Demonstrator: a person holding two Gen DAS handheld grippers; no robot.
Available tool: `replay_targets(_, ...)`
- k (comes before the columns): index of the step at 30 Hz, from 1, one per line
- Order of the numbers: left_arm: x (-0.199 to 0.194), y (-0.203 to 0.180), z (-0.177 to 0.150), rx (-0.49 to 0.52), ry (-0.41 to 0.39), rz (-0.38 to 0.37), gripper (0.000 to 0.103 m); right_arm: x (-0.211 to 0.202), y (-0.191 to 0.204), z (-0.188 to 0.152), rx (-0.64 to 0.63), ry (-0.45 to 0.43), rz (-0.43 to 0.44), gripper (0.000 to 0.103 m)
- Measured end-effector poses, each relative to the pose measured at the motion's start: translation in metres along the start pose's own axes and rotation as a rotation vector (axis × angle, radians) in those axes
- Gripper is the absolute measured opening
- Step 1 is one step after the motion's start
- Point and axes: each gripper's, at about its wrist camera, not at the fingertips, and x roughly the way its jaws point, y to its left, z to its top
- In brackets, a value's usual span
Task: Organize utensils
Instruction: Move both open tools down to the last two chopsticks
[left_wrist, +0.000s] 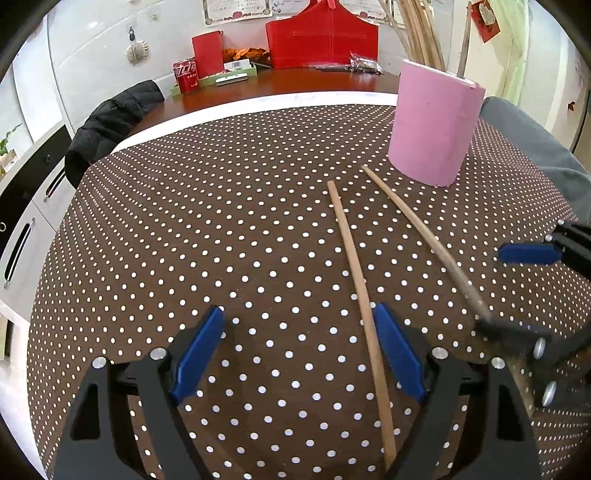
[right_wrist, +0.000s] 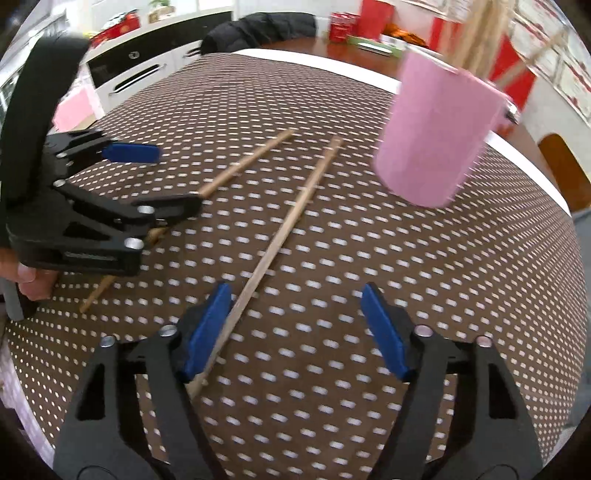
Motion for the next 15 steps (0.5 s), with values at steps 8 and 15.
replay_targets(8,0.005,-0.002,0.005,-0.010,-0.007,-0.012,0.082,0.005,-0.017,0.006,0.083,-0.043,0.065,0.061)
replay_targets(15,0.017,-0.005,0.028,0.023,0.042,-0.044,0.068,0.019,0.001,0.038,0.044,-0.032,-0.021,0.023)
